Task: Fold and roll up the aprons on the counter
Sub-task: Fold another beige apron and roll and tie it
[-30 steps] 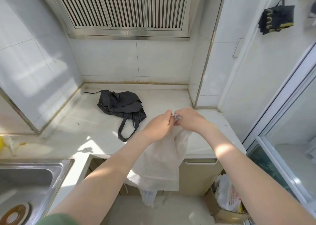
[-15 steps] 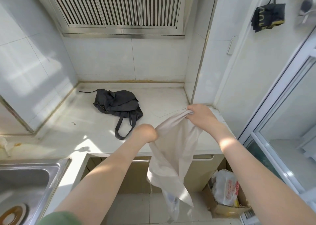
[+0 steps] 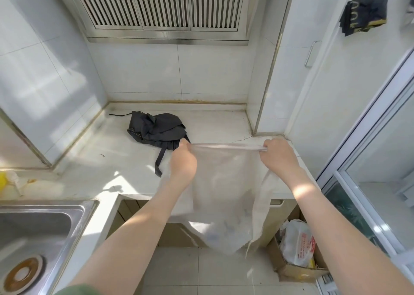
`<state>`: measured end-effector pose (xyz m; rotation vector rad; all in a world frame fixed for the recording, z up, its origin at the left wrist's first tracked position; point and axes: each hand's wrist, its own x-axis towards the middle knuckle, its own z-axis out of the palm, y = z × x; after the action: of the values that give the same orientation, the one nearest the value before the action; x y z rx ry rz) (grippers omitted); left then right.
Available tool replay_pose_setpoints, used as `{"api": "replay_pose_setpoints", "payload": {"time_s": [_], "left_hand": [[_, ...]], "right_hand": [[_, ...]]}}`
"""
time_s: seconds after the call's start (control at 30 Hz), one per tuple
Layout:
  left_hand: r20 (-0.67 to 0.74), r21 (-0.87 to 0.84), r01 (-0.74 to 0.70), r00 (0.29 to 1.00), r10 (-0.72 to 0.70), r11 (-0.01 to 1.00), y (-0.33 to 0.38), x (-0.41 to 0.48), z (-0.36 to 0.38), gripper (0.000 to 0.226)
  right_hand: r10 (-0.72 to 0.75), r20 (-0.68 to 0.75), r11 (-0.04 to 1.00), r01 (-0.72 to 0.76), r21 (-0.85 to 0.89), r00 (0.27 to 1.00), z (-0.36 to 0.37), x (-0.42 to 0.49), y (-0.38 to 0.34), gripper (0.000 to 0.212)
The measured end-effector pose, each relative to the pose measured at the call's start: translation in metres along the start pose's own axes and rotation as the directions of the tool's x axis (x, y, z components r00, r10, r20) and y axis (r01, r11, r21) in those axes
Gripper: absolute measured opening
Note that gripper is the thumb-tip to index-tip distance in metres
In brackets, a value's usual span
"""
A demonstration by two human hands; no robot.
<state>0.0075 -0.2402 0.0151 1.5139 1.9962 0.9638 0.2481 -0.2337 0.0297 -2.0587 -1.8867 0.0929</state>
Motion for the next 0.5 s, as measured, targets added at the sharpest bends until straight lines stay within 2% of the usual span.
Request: {"api": "replay_pose_setpoints", "payload": {"time_s": [0.07, 0.1, 0.13, 0.17, 0.2, 0.23, 0.27, 0.3, 0.37, 0.43, 0.5], "left_hand": [[-0.244, -0.128, -0.224, 0.952, 0.188, 0.966, 0.001, -0.004, 0.002, 0.020], [-0.330, -0.123, -0.320, 0.906, 0.265, 0.939, 0.001, -0.004, 0.002, 0.019], [-0.343, -0.077, -0.358, 0.886, 0.313, 0.930, -0.003, -0.002, 0.005, 0.019], [-0.261, 0.002, -0.354, 0.903, 0.342, 0.935, -0.007, 0.002, 0.005, 0.023], [-0.095, 0.132, -0.308, 0.942, 0.321, 0.942, -0.014, 0.009, 0.006, 0.028], [0.081, 0.268, -0.231, 0.973, 0.217, 0.935, -0.020, 0.011, 0.005, 0.031], [0.179, 0.350, -0.155, 0.979, 0.096, 0.924, -0.025, 0.013, 0.005, 0.030], [0.192, 0.376, -0.112, 0.981, 0.040, 0.920, -0.028, 0.015, 0.005, 0.027], [0.109, 0.262, -0.052, 0.994, 0.024, 0.964, -0.023, 0.019, 0.005, 0.018], [0.059, -0.028, 0.051, 0.997, -0.049, 0.998, -0.019, 0.021, 0.008, 0.020], [0.051, -0.234, 0.101, 0.994, -0.091, 0.967, -0.022, 0.024, 0.013, 0.027]], "right_hand": [[-0.045, -0.291, 0.990, 0.082, 0.115, 0.956, -0.001, -0.005, -0.005, 0.010], [-0.097, -0.396, 0.985, 0.144, 0.091, 0.913, 0.000, -0.006, -0.005, 0.011], [-0.176, -0.411, 0.982, 0.186, -0.015, 0.894, 0.003, -0.008, -0.004, 0.013], [-0.242, -0.278, 0.965, 0.201, -0.169, 0.930, 0.009, -0.009, -0.001, 0.016], [-0.223, -0.084, 0.935, 0.189, -0.299, 0.971, 0.016, -0.011, 0.002, 0.019], [-0.114, 0.079, 0.914, 0.136, -0.381, 0.990, 0.023, -0.014, 0.005, 0.022], [-0.029, 0.152, 0.905, 0.090, -0.416, 0.988, 0.028, -0.016, 0.006, 0.024], [-0.005, 0.163, 0.905, 0.073, -0.419, 0.987, 0.033, -0.017, 0.006, 0.024], [-0.018, 0.152, 0.887, 0.086, -0.454, 0.988, 0.038, -0.016, -0.002, 0.024], [-0.014, 0.177, 0.850, 0.105, -0.517, 0.984, 0.038, -0.014, -0.004, 0.028], [-0.004, 0.203, 0.821, 0.119, -0.558, 0.979, 0.035, -0.011, -0.003, 0.030]]}}
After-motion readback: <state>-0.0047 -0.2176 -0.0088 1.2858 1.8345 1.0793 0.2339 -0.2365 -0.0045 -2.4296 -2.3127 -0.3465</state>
